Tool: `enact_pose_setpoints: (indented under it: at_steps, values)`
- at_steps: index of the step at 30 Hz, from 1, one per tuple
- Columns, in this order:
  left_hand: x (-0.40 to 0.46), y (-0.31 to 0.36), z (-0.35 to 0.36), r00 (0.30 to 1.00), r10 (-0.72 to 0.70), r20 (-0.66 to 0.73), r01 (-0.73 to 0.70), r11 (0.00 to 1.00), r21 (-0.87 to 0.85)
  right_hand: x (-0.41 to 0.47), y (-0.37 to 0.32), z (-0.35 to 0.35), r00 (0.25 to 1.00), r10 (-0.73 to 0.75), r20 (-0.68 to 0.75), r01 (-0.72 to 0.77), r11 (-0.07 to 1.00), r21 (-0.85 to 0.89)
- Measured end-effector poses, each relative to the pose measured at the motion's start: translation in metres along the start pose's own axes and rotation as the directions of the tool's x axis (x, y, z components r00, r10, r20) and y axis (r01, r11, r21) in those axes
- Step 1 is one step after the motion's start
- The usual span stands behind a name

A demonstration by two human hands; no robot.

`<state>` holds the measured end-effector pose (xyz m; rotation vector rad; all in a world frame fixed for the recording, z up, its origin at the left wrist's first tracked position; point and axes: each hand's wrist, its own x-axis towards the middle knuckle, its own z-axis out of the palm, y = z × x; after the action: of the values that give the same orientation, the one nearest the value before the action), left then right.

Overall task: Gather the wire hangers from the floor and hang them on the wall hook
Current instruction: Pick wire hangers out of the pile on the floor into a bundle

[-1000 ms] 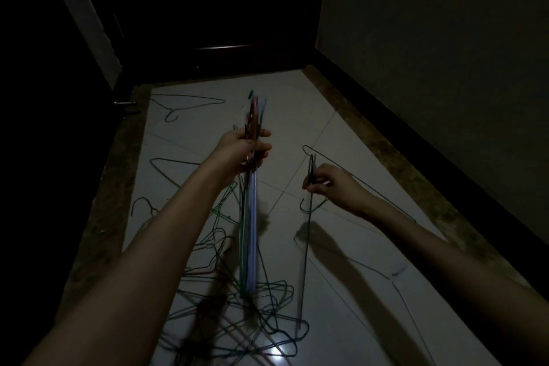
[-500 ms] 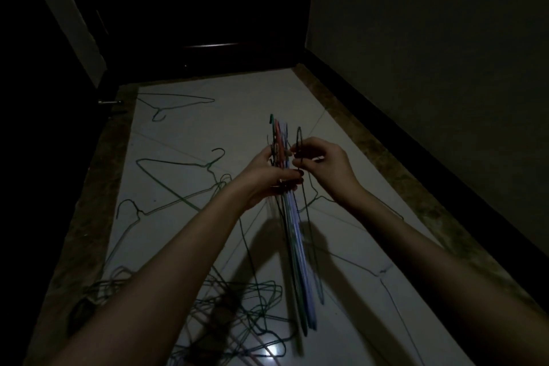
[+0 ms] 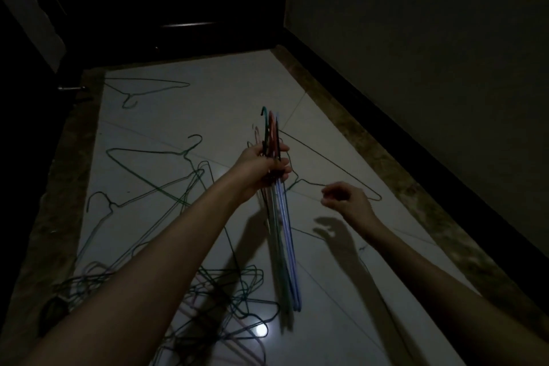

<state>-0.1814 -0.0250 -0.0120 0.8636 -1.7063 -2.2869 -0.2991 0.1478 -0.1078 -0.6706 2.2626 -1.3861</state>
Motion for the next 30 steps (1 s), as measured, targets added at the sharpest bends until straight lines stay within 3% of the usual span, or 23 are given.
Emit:
enact_pose_setpoints:
  at_steps: [6,13,23,30]
  values:
    - [0.007,-0.007,0.007,1.000,-0.012,0.015,0.012,1.000,0.009,-0.041,0.082,-0.016,0.965,0.245,-0.092,-0.256,0.958,-0.130]
    - [0.016,-0.016,0.008,0.999,-0.044,0.018,0.044,0.999,0.014,-0.053,0.119,-0.015,0.938,0.302,-0.168,-0.342,0.886,-0.314]
    - [0.017,-0.017,0.001,0.998,-0.065,-0.015,0.066,0.997,0.033,-0.059,0.119,-0.008,0.934,0.256,-0.250,-0.301,0.939,-0.164]
    - [0.015,-0.010,-0.001,0.997,-0.028,-0.074,0.027,1.000,-0.008,-0.045,0.071,-0.018,0.933,0.302,-0.197,-0.262,0.943,0.203]
